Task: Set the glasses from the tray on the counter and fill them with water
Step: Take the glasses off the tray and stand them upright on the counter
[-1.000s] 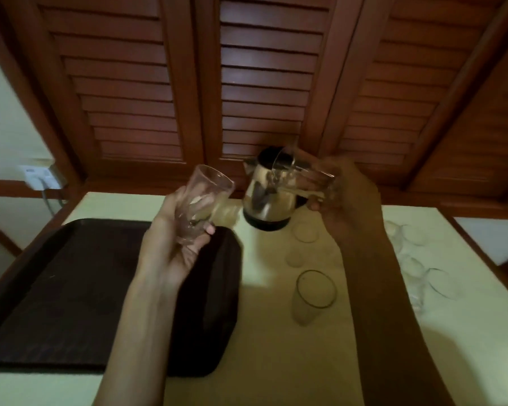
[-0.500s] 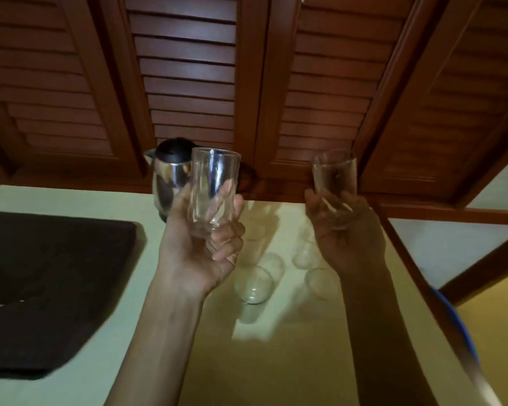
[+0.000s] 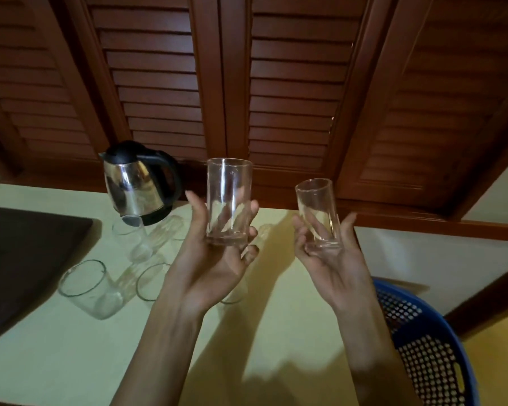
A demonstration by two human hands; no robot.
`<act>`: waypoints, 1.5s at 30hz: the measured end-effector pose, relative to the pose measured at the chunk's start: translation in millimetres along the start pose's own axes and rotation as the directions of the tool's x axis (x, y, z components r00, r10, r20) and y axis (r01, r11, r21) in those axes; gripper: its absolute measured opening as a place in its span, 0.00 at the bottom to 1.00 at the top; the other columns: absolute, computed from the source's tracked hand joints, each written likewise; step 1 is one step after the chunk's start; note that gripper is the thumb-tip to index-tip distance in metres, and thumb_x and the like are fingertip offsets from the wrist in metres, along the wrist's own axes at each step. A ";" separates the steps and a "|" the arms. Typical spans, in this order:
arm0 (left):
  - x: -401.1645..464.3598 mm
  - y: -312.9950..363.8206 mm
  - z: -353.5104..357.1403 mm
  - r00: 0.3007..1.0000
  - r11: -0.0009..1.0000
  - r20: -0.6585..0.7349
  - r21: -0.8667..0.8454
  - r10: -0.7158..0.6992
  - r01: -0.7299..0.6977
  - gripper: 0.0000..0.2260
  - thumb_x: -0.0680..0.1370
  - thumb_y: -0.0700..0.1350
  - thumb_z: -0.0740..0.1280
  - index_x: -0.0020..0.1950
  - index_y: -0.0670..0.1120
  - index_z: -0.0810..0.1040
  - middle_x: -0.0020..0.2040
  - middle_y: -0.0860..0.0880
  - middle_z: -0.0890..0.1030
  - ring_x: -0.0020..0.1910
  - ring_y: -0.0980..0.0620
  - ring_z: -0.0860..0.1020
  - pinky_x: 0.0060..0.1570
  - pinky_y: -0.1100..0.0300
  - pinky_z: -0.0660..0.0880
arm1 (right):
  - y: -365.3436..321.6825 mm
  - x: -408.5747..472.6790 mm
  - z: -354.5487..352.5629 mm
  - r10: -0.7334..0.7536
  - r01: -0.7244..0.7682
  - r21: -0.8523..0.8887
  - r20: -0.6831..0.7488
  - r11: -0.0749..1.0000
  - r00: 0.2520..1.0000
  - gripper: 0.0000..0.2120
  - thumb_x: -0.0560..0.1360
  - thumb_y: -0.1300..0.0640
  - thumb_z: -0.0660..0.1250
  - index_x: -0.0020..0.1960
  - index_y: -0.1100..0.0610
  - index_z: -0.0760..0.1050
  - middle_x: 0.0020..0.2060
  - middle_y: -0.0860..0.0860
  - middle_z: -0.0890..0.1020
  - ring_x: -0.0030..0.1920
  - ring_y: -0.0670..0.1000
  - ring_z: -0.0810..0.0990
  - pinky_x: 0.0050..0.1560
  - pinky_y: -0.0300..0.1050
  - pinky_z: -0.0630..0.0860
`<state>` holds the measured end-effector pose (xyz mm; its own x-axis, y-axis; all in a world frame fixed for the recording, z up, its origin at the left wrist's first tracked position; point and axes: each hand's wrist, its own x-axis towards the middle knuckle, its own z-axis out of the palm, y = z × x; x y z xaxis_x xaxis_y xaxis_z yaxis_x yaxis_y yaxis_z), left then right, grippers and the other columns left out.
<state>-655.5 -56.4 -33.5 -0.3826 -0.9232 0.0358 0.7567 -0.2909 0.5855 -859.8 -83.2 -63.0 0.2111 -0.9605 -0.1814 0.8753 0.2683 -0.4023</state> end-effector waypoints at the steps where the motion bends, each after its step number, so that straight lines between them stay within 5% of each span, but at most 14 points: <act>1: 2.6 -5.5 3.4 0.999 0.997 -0.020 0.069 0.038 -0.037 0.36 0.65 0.70 0.73 0.67 0.52 0.81 0.57 0.50 0.84 0.46 0.53 0.81 0.48 0.62 0.77 | -5.5 0.3 -3.5 -0.004 0.005 -0.045 0.012 0.999 1.000 0.33 0.75 0.40 0.66 0.67 0.67 0.74 0.55 0.66 0.84 0.43 0.54 0.84 0.45 0.46 0.83; 5: 7.5 -27.8 13.8 0.975 0.902 -0.070 0.397 0.212 -0.168 0.40 0.59 0.66 0.81 0.67 0.50 0.80 0.59 0.43 0.85 0.53 0.44 0.85 0.54 0.54 0.82 | -23.6 6.2 -23.1 0.028 -0.009 -0.185 0.101 0.983 0.995 0.30 0.77 0.45 0.68 0.71 0.64 0.73 0.58 0.65 0.82 0.53 0.58 0.84 0.55 0.51 0.82; 9: 4.7 -50.1 25.7 0.940 0.761 -0.139 0.628 0.312 -0.160 0.31 0.64 0.46 0.85 0.64 0.48 0.79 0.55 0.42 0.86 0.55 0.41 0.85 0.54 0.44 0.83 | -37.3 20.9 -45.2 0.036 0.020 -0.344 0.153 0.939 0.988 0.37 0.68 0.52 0.81 0.71 0.66 0.73 0.63 0.64 0.78 0.60 0.63 0.81 0.62 0.56 0.78; 14: 5.3 -97.3 15.1 0.931 0.589 -0.161 0.806 0.326 -0.067 0.26 0.68 0.37 0.82 0.62 0.48 0.76 0.48 0.52 0.85 0.49 0.49 0.84 0.47 0.50 0.84 | -40.5 32.0 -62.6 0.026 0.015 -0.576 0.062 0.817 0.998 0.24 0.71 0.60 0.75 0.65 0.62 0.78 0.55 0.59 0.82 0.55 0.58 0.83 0.59 0.56 0.78; 21: 4.0 -156.3 -28.7 0.928 0.438 -0.158 0.899 0.338 -0.006 0.22 0.72 0.44 0.80 0.61 0.53 0.75 0.55 0.62 0.81 0.56 0.60 0.80 0.53 0.69 0.74 | -14.4 57.3 -87.6 -0.159 0.160 -0.892 0.101 0.422 0.982 0.31 0.63 0.60 0.83 0.62 0.55 0.73 0.57 0.53 0.81 0.60 0.58 0.82 0.57 0.50 0.81; 24: 1.3 -164.8 -41.1 0.929 0.430 -0.157 0.903 0.334 -0.001 0.21 0.72 0.44 0.80 0.60 0.53 0.74 0.55 0.60 0.81 0.57 0.57 0.80 0.55 0.65 0.75 | -3.1 62.1 -98.9 -0.168 0.162 -0.877 0.095 0.453 0.981 0.36 0.55 0.47 0.83 0.58 0.50 0.72 0.56 0.50 0.79 0.61 0.56 0.79 0.64 0.63 0.77; 26: -0.4 -167.6 -44.4 0.926 0.428 -0.160 0.904 0.341 -0.001 0.23 0.72 0.44 0.80 0.62 0.53 0.74 0.55 0.59 0.81 0.58 0.55 0.80 0.57 0.64 0.76 | 1.9 62.2 -102.2 -0.190 0.167 -0.880 0.090 0.445 0.978 0.34 0.57 0.41 0.78 0.58 0.48 0.71 0.55 0.48 0.78 0.61 0.59 0.79 0.64 0.62 0.77; 30: -2.6 -169.0 -45.6 0.927 0.425 -0.163 0.905 0.338 0.005 0.23 0.72 0.45 0.80 0.62 0.52 0.73 0.55 0.61 0.81 0.59 0.56 0.80 0.56 0.66 0.76 | 5.7 62.2 -106.2 -0.208 0.203 -0.896 0.127 0.396 0.970 0.28 0.64 0.50 0.80 0.60 0.46 0.71 0.54 0.46 0.78 0.60 0.52 0.78 0.61 0.53 0.78; 37: -3.6 -168.3 -44.0 0.936 0.310 -0.136 0.950 0.325 0.030 0.24 0.73 0.51 0.80 0.62 0.58 0.71 0.56 0.66 0.80 0.57 0.61 0.80 0.52 0.68 0.77 | 10.3 65.8 -111.6 -0.209 0.205 -0.886 0.126 0.415 0.970 0.30 0.58 0.46 0.80 0.56 0.35 0.73 0.55 0.46 0.76 0.66 0.59 0.76 0.67 0.67 0.74; 41: -3.8 -169.6 -39.7 0.933 0.245 -0.157 0.966 0.324 0.078 0.24 0.71 0.57 0.79 0.57 0.65 0.68 0.54 0.70 0.78 0.54 0.65 0.80 0.48 0.72 0.74 | 10.1 65.8 -106.5 -0.146 0.113 -0.837 0.040 0.535 0.988 0.38 0.56 0.40 0.74 0.63 0.52 0.69 0.53 0.48 0.77 0.60 0.55 0.77 0.65 0.57 0.76; 45: -2.8 -171.5 -42.2 0.934 0.206 -0.159 0.974 0.321 0.096 0.23 0.71 0.58 0.79 0.58 0.61 0.69 0.54 0.69 0.79 0.52 0.64 0.80 0.47 0.68 0.77 | 13.5 63.4 -110.2 -0.176 0.140 -0.858 0.059 0.495 0.983 0.31 0.60 0.52 0.80 0.59 0.51 0.72 0.55 0.47 0.76 0.63 0.56 0.76 0.67 0.54 0.74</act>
<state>-761.8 -14.5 -168.3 -0.0299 -0.9953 0.0923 -0.3973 0.0965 0.9126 -882.5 -132.3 -178.8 0.0796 -0.9953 -0.0544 0.0894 0.0615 -0.9941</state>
